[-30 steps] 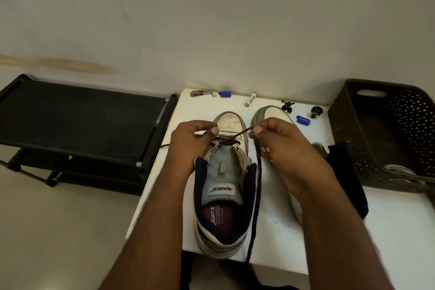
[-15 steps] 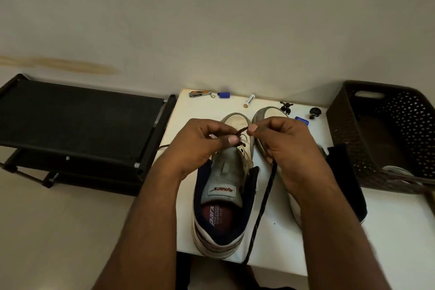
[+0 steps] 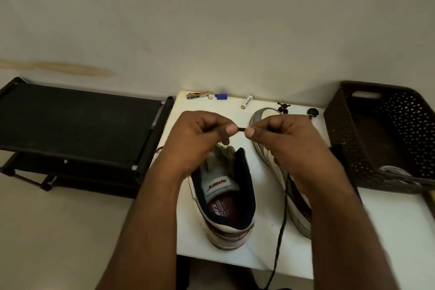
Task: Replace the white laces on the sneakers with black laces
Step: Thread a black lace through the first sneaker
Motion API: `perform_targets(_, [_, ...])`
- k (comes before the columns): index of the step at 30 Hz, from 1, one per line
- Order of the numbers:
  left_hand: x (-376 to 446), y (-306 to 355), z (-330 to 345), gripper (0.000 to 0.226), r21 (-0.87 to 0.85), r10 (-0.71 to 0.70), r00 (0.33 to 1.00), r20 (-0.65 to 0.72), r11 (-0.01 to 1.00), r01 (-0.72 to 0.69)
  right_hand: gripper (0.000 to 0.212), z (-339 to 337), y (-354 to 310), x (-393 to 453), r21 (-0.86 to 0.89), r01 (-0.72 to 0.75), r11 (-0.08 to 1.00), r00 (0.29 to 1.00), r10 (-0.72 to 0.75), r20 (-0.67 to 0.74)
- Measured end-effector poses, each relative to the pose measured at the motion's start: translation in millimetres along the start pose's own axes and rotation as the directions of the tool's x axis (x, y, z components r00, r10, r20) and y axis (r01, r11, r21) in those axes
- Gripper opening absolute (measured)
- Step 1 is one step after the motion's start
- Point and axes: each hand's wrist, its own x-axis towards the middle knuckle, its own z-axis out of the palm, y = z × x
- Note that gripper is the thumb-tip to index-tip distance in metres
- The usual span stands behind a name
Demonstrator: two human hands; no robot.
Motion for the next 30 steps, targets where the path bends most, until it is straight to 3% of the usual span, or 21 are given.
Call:
perform_targets(2, [4, -11, -11, 0.012, -0.1, -0.103, 0.949, -0.299, 0.992, 0.076, 0.006, -7, 3, 1, 0.025, -0.014, 1.0, 1.0, 0.014, 0.005])
perform_targets(3, [6, -17, -22, 0.014, -0.205, -0.193, 0.845, -0.498, 0.974, 0.101, 0.005, -11, 4, 0, 0.049, -0.012, 0.999, 1.0, 0.012, -0.002])
perform_targets(5, [5, -31, -46, 0.013, -0.317, -0.325, 0.539, -0.777, 0.942, 0.112, 0.005, -17, 4, 1, 0.099, 0.014, 0.995, 0.999, -0.01, -0.038])
perform_targets(6, [2, -36, -53, 0.014, -0.287, -0.318, 0.477, -0.819, 0.948, 0.14, 0.006, -18, 4, 1, 0.115, 0.032, 0.993, 0.998, -0.026, -0.057])
perform_targets(7, [-1, -35, -54, 0.021, -0.214, -0.275, 0.518, -0.81, 0.961, 0.175, 0.006, -16, 3, 2, 0.117, 0.049, 0.992, 0.997, -0.041, -0.07])
perform_targets(8, [-3, -30, -50, 0.03, -0.121, -0.201, 0.654, -0.729, 0.979, 0.167, 0.007, -13, 3, 3, 0.11, 0.061, 0.992, 0.996, -0.053, -0.076])
perform_targets(10, [-4, -10, -33, 0.043, -0.056, -0.082, 0.932, -0.354, 0.996, 0.067, 0.008, -4, 3, 5, 0.078, 0.072, 0.994, 0.995, -0.066, -0.07])
perform_targets(11, [-5, 1, -22, 0.045, -0.05, -0.059, 0.989, -0.137, 0.997, 0.052, 0.009, 0, 3, 7, 0.06, 0.077, 0.995, 0.995, -0.074, -0.063])
perform_targets(13, [-6, 9, -1, 0.033, 0.05, -0.057, 0.99, 0.132, 0.997, 0.051, 0.01, 4, 5, 9, 0.019, 0.093, 0.996, 0.995, -0.092, -0.037])
perform_targets(15, [-5, 3, 5, 0.014, 0.123, -0.075, 0.993, 0.089, 0.99, 0.064, 0.009, 3, 6, 9, -0.001, 0.079, 0.997, 0.997, -0.079, -0.015])
perform_targets(17, [0, -9, -7, 0.016, 0.025, -0.11, 0.973, -0.201, 0.993, 0.118, 0.009, -3, 7, 8, 0.026, 0.04, 0.999, 0.999, -0.04, -0.034])
perform_targets(18, [2, -15, -19, 0.02, -0.076, -0.146, 0.893, -0.425, 0.989, 0.125, 0.009, -5, 8, 8, 0.037, 0.029, 0.999, 0.998, -0.027, -0.059])
perform_targets(19, [4, -23, -33, 0.022, -0.128, -0.171, 0.758, -0.63, 0.985, 0.116, 0.009, -7, 9, 9, 0.048, 0.027, 0.998, 0.996, -0.023, -0.084])
perform_targets(20, [4, -32, -46, 0.021, -0.121, -0.174, 0.637, -0.751, 0.985, 0.127, 0.009, -8, 9, 10, 0.059, 0.029, 0.998, 0.995, -0.023, -0.102])
perform_targets(21, [2, -38, -54, 0.017, -0.083, -0.17, 0.593, -0.787, 0.982, 0.171, 0.01, -6, 9, 10, 0.055, 0.031, 0.998, 0.994, -0.025, -0.11])
perform_targets(22, [0, -40, -54, 0.021, -0.034, -0.177, 0.636, -0.751, 0.972, 0.23, 0.011, -3, 9, 11, 0.036, 0.033, 0.999, 0.994, -0.029, -0.109])
perform_targets(23, [-1, -40, -49, 0.039, 0.031, -0.176, 0.734, -0.656, 0.965, 0.26, 0.011, 1, 9, 11, 0.009, 0.034, 0.999, 0.994, -0.033, -0.102])
perform_targets(25, [3, -38, -34, 0.065, 0.158, -0.083, 0.913, -0.4, 0.975, 0.158, 0.008, 11, 10, 13, -0.033, 0.039, 0.999, 0.994, -0.042, -0.096])
perform_targets(26, [3, -31, -23, 0.067, 0.173, -0.034, 0.963, -0.269, 0.981, 0.083, 0.008, 15, 10, 14, -0.06, 0.043, 0.997, 0.994, -0.049, -0.098])
perform_targets(28, [3, -23, -3, 0.05, 0.162, -0.019, 0.997, -0.08, 0.986, 0.032, 0.01, 21, 12, 15, -0.137, 0.058, 0.989, 0.992, -0.073, -0.1])
perform_targets(30, [1, -19, 6, 0.026, 0.18, -0.07, 0.997, -0.04, 0.981, 0.076, 0.011, 23, 12, 15, -0.224, 0.07, 0.972, 0.991, -0.093, -0.092])
